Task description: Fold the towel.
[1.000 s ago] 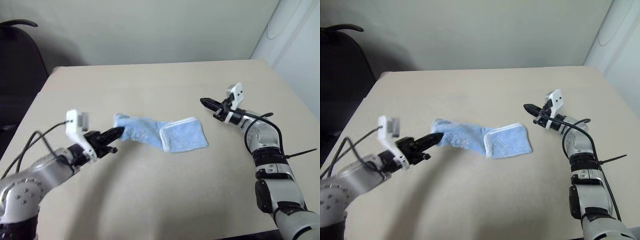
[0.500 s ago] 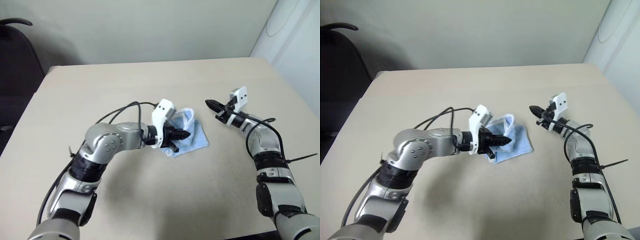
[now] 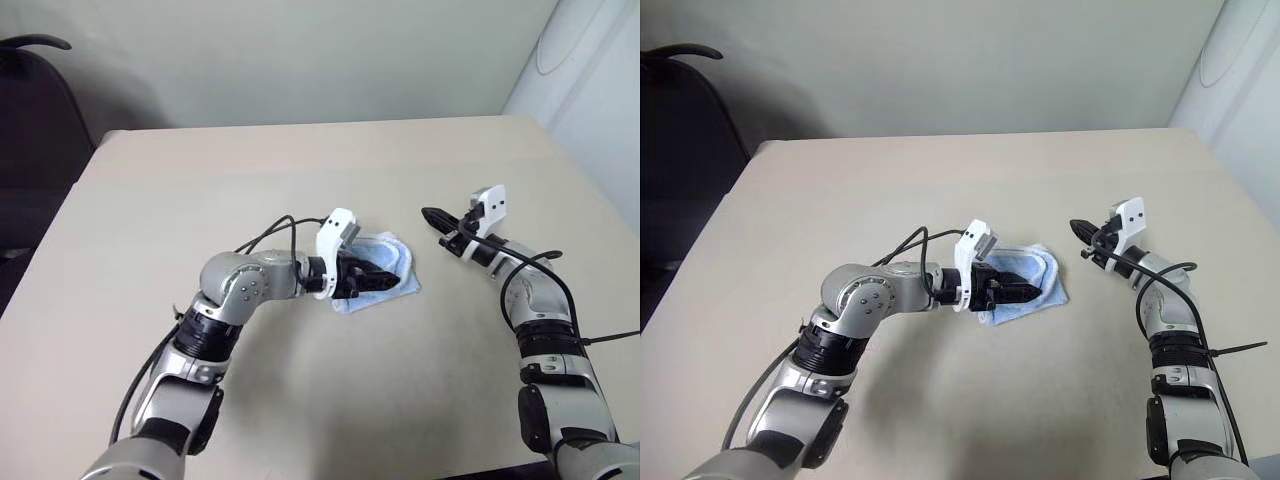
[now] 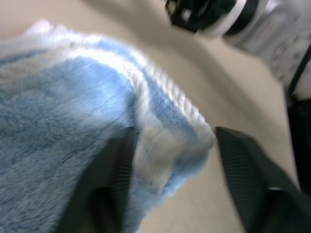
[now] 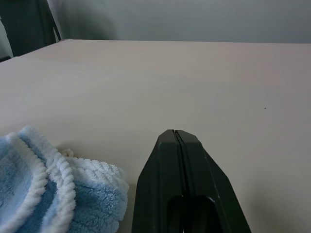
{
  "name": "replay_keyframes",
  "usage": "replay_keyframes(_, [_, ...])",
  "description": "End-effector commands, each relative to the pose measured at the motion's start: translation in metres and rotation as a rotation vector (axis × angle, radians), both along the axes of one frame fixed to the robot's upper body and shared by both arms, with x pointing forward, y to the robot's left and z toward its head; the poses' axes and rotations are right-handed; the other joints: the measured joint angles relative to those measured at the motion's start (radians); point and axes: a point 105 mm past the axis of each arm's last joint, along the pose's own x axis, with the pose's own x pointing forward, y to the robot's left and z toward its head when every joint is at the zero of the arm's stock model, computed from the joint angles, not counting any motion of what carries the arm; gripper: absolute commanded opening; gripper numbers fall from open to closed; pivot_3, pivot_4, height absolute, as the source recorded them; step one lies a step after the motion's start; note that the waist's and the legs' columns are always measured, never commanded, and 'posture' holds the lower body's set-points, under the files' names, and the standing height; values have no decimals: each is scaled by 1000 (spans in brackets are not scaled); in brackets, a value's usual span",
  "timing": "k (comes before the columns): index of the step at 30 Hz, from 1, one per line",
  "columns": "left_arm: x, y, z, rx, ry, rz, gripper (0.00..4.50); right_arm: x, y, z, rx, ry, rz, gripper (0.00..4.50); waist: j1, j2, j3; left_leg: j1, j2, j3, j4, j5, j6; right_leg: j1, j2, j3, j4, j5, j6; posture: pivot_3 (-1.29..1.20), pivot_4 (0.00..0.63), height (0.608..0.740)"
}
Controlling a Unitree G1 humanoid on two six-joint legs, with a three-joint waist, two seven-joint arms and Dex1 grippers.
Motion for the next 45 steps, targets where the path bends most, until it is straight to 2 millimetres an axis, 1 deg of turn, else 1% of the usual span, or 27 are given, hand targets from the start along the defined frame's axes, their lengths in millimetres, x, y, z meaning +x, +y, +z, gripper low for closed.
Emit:
replay_keyframes(1, [-1,9,27,-100,-91,33,4480,2,3,26,-1,-77,21,0,-1,0,0,0,0,0,1,0,0,0,0,0,0,0,0,0,150,740])
replay_keyframes(2, [3,16,33,-123,-117,72,4480,1,5,30,-5,-86,35,0,-1,0,0,0,0,0,1,0,1,0,0,0,0,0,1,0,150,740])
replay_keyframes(5, [19,52,46,-133,-217,245,4480,-6,13,41,-23,-106,104,0,-2,0,0,0,0,0,2,0,1,0,0,1,0,1,1,0,150,740])
replay_keyframes(7, [24,72,47,-90,-310,315,4039,-13,21,44,-36,-108,170,0,-4,0,0,0,0,0,2,0,1,0,0,1,0,1,1,0,150,740])
replay_keyframes(8, [25,81,43,-57,-343,344,3779,-18,27,45,-44,-107,205,0,-5,0,0,0,0,0,2,0,1,0,0,1,0,1,1,0,150,740])
replay_keyframes(10, [27,93,35,-36,-348,385,3143,-27,39,45,-56,-96,275,0,-5,0,0,0,0,0,2,0,2,0,0,2,-1,1,1,0,150,740])
replay_keyframes(12, [24,95,29,-48,-363,383,2452,-34,49,41,-59,-72,320,0,-5,0,0,-1,0,0,3,0,2,0,0,2,-2,1,1,0,150,740])
replay_keyframes(14, [19,88,29,-99,-370,357,1680,-38,57,32,-70,-37,348,0,0,0,0,-2,0,0,5,-1,3,0,0,2,-3,1,1,0,150,740])
replay_keyframes(16, [15,78,23,-117,-368,318,979,-40,63,19,-79,17,367,0,6,0,0,-4,0,-1,7,-2,5,0,0,2,-3,2,3,0,150,740])
replay_keyframes(17, [16,74,15,-98,-353,306,686,-39,65,8,-91,54,362,0,6,0,0,-5,0,-1,9,-2,6,0,0,2,-3,2,4,0,150,740])
replay_keyframes(18, [17,71,7,-78,-339,298,686,-38,66,-1,-108,83,354,0,6,0,0,-5,0,-1,9,-3,7,0,0,2,-3,3,5,0,150,740])
replay_keyframes(21, [21,64,-33,65,-294,266,686,-39,69,-47,-194,211,346,0,6,-1,0,-4,0,-1,11,-4,10,1,0,3,-3,6,5,0,150,740])
replay_keyframes(22, [22,63,-42,100,-288,256,686,-40,69,-56,-213,234,343,0,6,-1,0,-3,0,-1,11,-6,14,2,0,3,-3,6,5,0,150,740])
replay_keyframes(25, [23,66,-67,200,-263,244,686,-40,70,-64,-222,250,334,0,3,0,-1,-3,0,-1,11,-7,16,1,0,3,-2,7,5,0,150,740])
replay_keyframes(27, [24,68,-75,228,-248,247,686,-38,70,-66,-222,251,322,0,3,-1,-2,-2,0,-1,11,-6,15,2,0,3,-2,7,5,0,150,740])
replay_keyframes(29, [24,67,-61,139,-274,270,686,-37,67,-61,-221,229,310,0,3,-1,-2,1,0,-1,10,-6,16,5,0,3,-3,7,5,0,150,740])
replay_keyframes(31, [25,70,-34,2,-312,316,686,-37,63,-48,-205,187,311,0,3,-1,-2,1,0,0,11,-7,16,6,0,4,-3,7,5,0,150,740])
replay_keyframes(32, [25,72,-26,-38,-323,331,686,-38,62,-43,-196,173,314,0,3,-1,-2,1,0,0,11,-7,16,6,0,4,-3,7,5,0,150,740])
replay_keyframes(33, [24,79,-11,-103,-341,364,686,-39,58,-31,-165,154,324,0,4,-1,-2,0,0,0,11,-7,16,5,0,4,-3,7,5,0,150,740])
replay_keyframes(34, [22,89,2,-155,-356,399,655,-40,53,-20,-125,151,331,184,4,-1,-1,0,0,0,10,-6,15,5,0,4,-3,7,5,0,150,740])
replay_keyframes(35, [18,100,10,-185,-368,429,643,-42,48,-10,-92,149,340,379,3,-1,-1,-1,0,0,10,-6,14,4,0,4,-3,7,5,0,150,740])
replay_keyframes(36, [14,112,16,-193,-384,455,643,-43,42,-2,-63,152,340,582,3,-1,-1,-3,0,1,10,-4,11,2,0,4,-3,7,5,0,150,740])
replay_keyframes(37, [10,121,18,-181,-392,472,643,-42,37,3,-45,159,331,881,2,-1,-1,-3,0,1,10,-4,11,2,0,4,-4,7,6,0,150,740])
replay_keyframes(39, [0,145,11,-112,-393,517,643,-41,27,9,8,204,315,1539,-3,-1,-1,-3,0,2,10,-3,10,2,1,5,-4,6,6,0,150,740])
replay_keyframes(41, [-9,164,4,-59,-380,554,643,-40,19,10,42,250,306,2232,-7,-2,-1,-1,-1,3,10,-3,10,2,2,11,-4,5,7,0,150,740])
replay_keyframes(43, [-20,180,-1,-40,-358,591,643,-36,14,8,73,309,287,2902,-12,-2,-1,0,-1,4,9,-3,10,2,4,14,-4,5,8,0,150,740])
replay_keyframes(45, [-28,190,-7,-16,-343,614,643,-32,11,6,106,361,275,3568,-14,-3,-1,0,-1,3,9,-4,11,2,4,15,-4,4,8,0,150,740])
